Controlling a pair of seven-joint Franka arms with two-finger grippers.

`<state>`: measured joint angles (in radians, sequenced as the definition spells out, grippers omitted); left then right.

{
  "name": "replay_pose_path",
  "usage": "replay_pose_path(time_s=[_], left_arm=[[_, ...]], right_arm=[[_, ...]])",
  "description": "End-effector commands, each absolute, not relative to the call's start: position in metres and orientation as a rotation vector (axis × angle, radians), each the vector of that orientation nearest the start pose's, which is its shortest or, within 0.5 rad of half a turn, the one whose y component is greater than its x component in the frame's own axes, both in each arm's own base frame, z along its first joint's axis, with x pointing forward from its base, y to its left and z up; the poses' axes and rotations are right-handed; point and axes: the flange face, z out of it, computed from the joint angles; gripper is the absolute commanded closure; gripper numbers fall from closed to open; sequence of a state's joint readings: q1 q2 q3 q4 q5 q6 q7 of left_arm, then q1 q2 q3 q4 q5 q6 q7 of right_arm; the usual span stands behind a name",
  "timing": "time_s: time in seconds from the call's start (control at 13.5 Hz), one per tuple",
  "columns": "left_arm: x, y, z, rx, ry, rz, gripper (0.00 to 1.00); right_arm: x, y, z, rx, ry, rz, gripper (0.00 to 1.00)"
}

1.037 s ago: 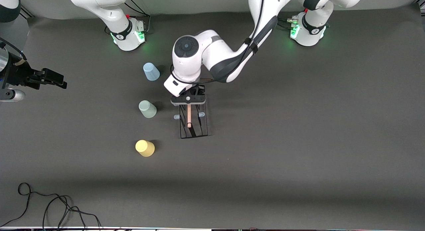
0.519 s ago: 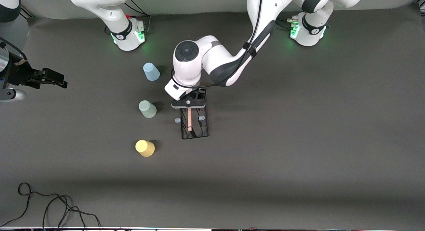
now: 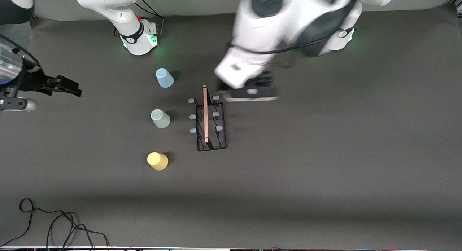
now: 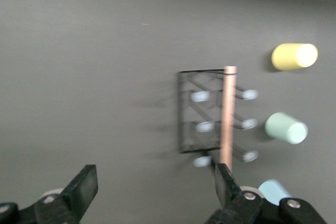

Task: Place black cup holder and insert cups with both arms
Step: 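Release the rack with the left gripper while the right gripper reaches the green cup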

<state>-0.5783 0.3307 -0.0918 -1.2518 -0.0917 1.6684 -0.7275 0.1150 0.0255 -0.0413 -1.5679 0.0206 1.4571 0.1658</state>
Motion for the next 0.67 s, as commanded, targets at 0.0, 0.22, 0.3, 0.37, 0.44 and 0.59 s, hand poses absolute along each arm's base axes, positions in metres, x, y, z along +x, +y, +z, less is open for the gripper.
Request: replay_pose_path(time_s=[0.0, 0.22, 0.3, 0.37, 0.44, 0.59], left_arm=[[0.525, -0.271, 0.593, -3.291, -0.008, 0.157, 0.00], [0.550, -0.139, 0.597, -3.286, 0.064, 0.183, 0.00], [0.556, -0.105, 0.598, -3.291, 0.078, 0.174, 0.00], [0.558, -0.081, 0.601, -3.286, 0.084, 0.159, 0.00], [0.558, -0.060, 0.600, -3.284, 0.093, 0.159, 0.00], [0.558, -0.022, 0.604, -3.264, 0.115, 0.136, 0.00]], right_arm=[[0.540, 0.079, 0.577, -3.144, 0.210, 0.215, 0.01], [0.531, 0.130, 0.520, -3.158, 0.204, 0.224, 0.03], [0.526, 0.146, 0.500, -3.162, 0.211, 0.218, 0.03], [0.522, 0.154, 0.477, -3.163, 0.224, 0.212, 0.03], [0.519, 0.155, 0.456, -3.162, 0.228, 0.203, 0.03], [0.513, 0.153, 0.415, -3.154, 0.229, 0.150, 0.03]])
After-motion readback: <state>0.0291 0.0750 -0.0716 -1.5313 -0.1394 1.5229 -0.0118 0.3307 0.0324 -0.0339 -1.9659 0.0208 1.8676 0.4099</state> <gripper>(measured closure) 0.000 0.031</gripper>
